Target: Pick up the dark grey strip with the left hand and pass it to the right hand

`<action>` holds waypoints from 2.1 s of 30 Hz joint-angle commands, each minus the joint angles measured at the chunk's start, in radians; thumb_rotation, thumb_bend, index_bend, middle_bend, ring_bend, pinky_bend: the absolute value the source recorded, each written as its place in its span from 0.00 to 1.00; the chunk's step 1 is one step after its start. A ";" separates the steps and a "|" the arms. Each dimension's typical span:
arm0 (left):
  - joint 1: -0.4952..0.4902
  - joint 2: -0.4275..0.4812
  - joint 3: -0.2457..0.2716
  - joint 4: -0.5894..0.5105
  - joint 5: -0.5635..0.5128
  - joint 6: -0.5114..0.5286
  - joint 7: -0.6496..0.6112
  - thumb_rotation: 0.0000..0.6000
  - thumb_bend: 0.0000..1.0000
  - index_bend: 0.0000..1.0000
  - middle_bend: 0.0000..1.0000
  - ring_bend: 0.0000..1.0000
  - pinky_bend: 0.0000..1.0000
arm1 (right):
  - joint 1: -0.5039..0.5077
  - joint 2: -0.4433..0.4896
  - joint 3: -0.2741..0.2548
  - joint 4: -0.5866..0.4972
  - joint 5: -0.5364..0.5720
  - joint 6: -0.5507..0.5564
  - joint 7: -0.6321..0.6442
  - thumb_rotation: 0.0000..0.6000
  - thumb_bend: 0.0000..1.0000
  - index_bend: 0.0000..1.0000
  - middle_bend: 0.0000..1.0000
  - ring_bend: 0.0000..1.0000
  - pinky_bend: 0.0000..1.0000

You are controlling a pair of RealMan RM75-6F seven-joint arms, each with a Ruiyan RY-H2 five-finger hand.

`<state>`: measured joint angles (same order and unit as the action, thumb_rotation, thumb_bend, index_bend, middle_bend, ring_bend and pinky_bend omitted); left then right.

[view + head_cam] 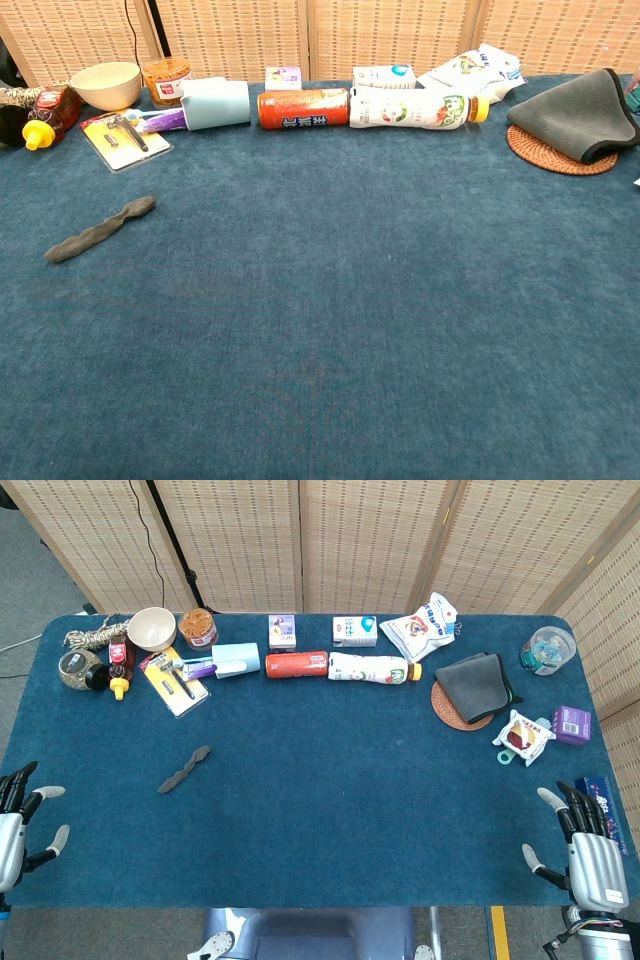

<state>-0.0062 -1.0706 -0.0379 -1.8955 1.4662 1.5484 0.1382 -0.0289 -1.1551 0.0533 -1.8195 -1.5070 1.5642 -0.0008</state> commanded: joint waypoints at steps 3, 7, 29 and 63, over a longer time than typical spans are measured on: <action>-0.002 -0.003 0.000 0.002 -0.002 -0.004 0.000 1.00 0.31 0.33 0.06 0.06 0.05 | 0.003 -0.001 0.001 -0.001 0.002 -0.005 -0.002 1.00 0.31 0.17 0.08 0.00 0.00; -0.003 -0.005 0.000 0.003 -0.002 -0.006 0.002 1.00 0.31 0.33 0.06 0.07 0.05 | 0.004 0.000 0.000 -0.002 0.003 -0.007 -0.004 1.00 0.31 0.17 0.08 0.00 0.00; -0.027 0.025 -0.031 -0.023 -0.040 -0.026 0.011 1.00 0.31 0.39 0.06 0.09 0.05 | -0.024 0.002 -0.010 0.013 -0.014 0.033 0.032 1.00 0.31 0.17 0.08 0.00 0.00; -0.336 -0.200 -0.134 0.143 -0.423 -0.352 0.352 1.00 0.32 0.48 0.09 0.11 0.05 | -0.021 0.006 0.004 0.028 0.044 -0.007 0.044 1.00 0.31 0.18 0.08 0.00 0.00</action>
<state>-0.3261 -1.2531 -0.1696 -1.7669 1.0601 1.2114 0.4765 -0.0499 -1.1491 0.0574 -1.7910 -1.4632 1.5574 0.0428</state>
